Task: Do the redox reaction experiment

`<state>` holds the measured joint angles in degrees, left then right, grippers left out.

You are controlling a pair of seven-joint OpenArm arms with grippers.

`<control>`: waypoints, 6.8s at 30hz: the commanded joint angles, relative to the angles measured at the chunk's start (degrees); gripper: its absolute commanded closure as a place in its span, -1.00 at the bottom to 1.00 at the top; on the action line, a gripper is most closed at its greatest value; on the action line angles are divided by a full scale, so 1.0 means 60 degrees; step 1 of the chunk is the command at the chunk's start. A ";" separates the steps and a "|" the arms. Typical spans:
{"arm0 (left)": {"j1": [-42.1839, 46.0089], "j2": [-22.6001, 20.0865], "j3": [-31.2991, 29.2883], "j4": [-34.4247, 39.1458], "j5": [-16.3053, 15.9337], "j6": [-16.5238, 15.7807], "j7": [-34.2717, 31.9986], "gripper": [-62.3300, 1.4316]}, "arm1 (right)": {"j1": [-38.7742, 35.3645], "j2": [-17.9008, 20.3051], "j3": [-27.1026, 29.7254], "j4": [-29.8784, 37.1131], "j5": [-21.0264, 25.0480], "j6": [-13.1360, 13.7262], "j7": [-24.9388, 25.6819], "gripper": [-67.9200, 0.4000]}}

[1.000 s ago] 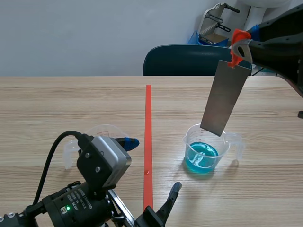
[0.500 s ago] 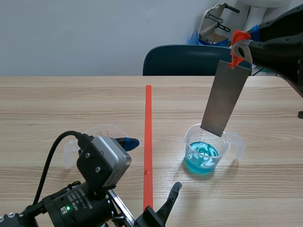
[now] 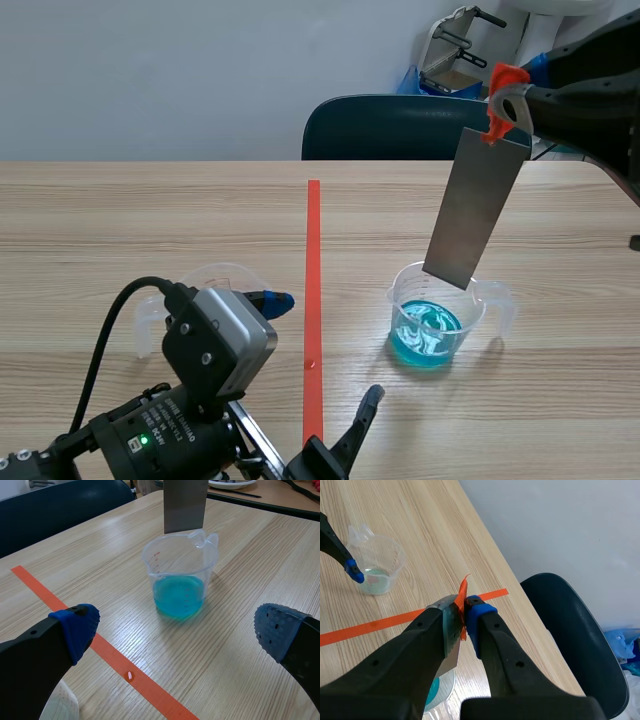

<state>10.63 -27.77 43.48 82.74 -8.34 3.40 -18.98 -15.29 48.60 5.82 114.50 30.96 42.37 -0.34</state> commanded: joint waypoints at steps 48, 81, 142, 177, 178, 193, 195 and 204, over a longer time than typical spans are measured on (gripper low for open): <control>-0.0029 0.0127 -0.0018 0.0168 0.0011 0.0018 -0.0164 -1.00 | 0.0004 0.0095 0.0127 0.0044 0.0127 0.0058 0.0036 0.96; -0.1013 0.0896 0.0022 -0.0084 0.0004 -0.0237 0.0189 0.03 | 0.0000 0.0047 0.0127 0.0044 0.0120 0.0058 0.0029 0.96; -0.2164 0.1661 0.0667 -0.2218 -0.0499 -0.0743 -0.0401 -0.04 | 0.0000 0.0047 0.0127 0.0044 0.0117 0.0058 0.0000 0.96; -0.0182 0.0175 -0.0076 -0.0091 -0.0430 0.0055 -0.0688 -1.00 | 0.0000 0.0047 0.0127 0.0044 0.0091 0.0058 0.0004 0.96; -0.0182 0.0175 -0.0076 -0.0091 -0.0430 0.0055 -0.0688 -1.00 | 0.0000 0.0047 0.0127 0.0044 0.0091 0.0058 0.0004 0.96; -0.0182 0.0178 -0.0076 -0.0091 -0.0430 0.0055 -0.0692 -1.00 | 0.0000 0.0047 0.0127 0.0044 0.0091 0.0058 0.0004 0.96; -0.0182 0.0178 -0.0076 -0.0091 -0.0430 0.0055 -0.0692 -1.00 | 0.0000 0.0047 0.0127 0.0044 0.0091 0.0058 0.0004 0.96; -0.0186 0.0178 -0.0076 -0.0091 -0.0430 0.0055 -0.0696 -1.00 | 0.0000 0.0047 0.0127 0.0044 0.0091 0.0058 0.0004 0.96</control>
<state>9.67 -26.85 42.83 81.41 -10.55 3.88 -22.37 -15.29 48.58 5.82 114.50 30.92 42.37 -0.80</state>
